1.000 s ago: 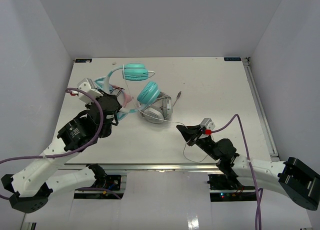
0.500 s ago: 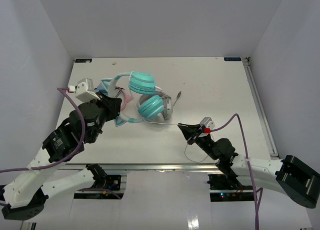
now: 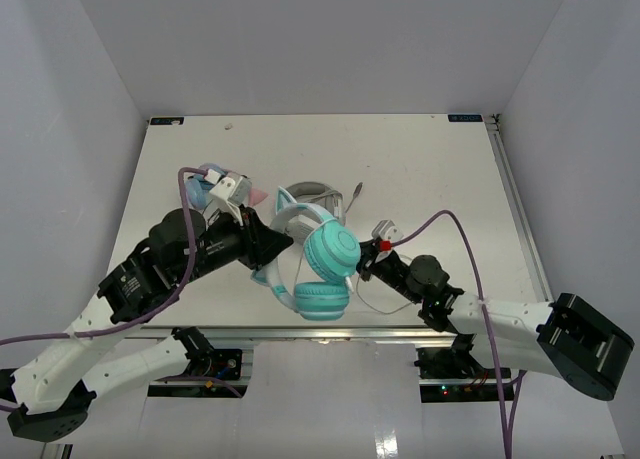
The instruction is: Wrap the headphones
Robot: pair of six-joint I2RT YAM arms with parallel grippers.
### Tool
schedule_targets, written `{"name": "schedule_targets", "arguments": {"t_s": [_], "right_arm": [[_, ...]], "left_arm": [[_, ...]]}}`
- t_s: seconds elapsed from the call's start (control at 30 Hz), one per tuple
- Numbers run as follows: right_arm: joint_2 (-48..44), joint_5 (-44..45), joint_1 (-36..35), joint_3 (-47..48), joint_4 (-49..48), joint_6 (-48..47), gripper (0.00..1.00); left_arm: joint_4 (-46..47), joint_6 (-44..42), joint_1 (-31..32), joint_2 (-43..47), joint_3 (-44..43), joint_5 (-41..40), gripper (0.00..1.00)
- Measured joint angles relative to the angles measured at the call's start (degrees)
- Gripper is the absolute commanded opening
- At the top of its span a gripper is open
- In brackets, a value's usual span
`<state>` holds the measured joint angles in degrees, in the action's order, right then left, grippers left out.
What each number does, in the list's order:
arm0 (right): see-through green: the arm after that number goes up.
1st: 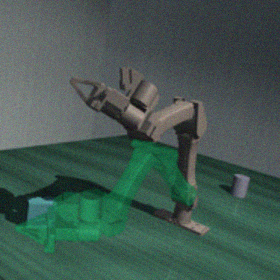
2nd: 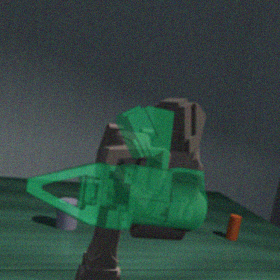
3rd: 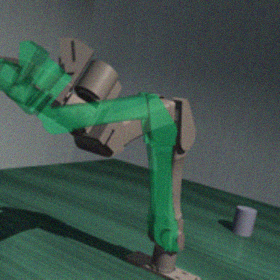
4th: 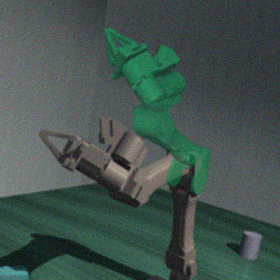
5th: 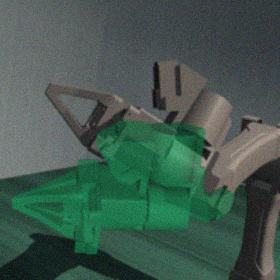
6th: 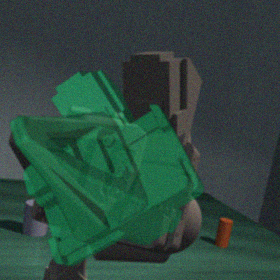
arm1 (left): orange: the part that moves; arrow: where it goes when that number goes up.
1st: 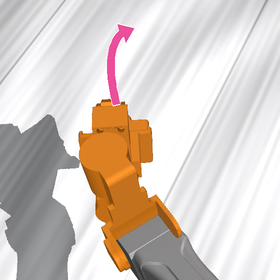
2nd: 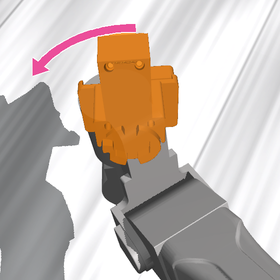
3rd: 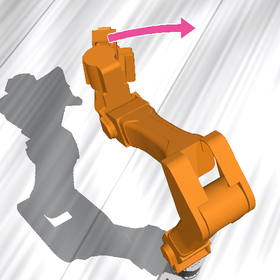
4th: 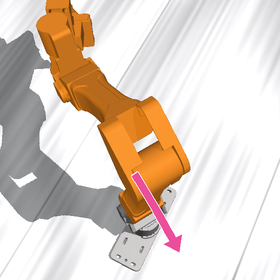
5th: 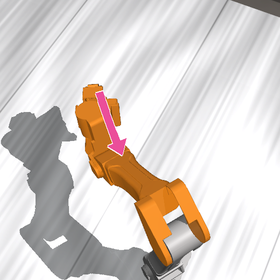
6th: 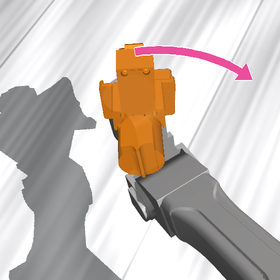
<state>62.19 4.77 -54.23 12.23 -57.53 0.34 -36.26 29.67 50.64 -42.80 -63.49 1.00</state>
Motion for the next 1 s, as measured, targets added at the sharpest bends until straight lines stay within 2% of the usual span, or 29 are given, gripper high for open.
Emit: {"name": "schedule_targets", "arguments": {"t_s": [0.13,0.27,0.47,0.57,0.7,1.0], "right_arm": [[-1.4,-1.9,1.9,7.0,10.5,-1.6,0.08],[-6.0,-2.7,4.0,16.3,25.6,-2.2,0.08],[-8.4,-5.7,5.5,29.7,45.4,-1.8,0.08],[-8.2,-6.3,5.4,32.5,52.7,-1.8,0.08],[-8.2,-3.8,5.5,32.8,57.6,-1.9,0.09],[-8.2,-3.0,5.5,33.1,58.2,-2.0,0.08]], "left_arm": [[0.2,-5.2,0.0,-2.0,0.4,7.0,0.00],[-3.4,-9.8,0.0,-6.3,0.6,7.7,0.00],[-8.4,-15.9,0.1,-14.7,2.1,-3.0,0.00],[-8.1,-18.0,-0.1,-17.8,2.3,-6.5,0.00],[-8.2,-19.9,0.0,-18.7,2.8,-8.2,0.00],[-7.9,-21.3,0.1,-19.2,2.8,-12.5,0.00]]}}
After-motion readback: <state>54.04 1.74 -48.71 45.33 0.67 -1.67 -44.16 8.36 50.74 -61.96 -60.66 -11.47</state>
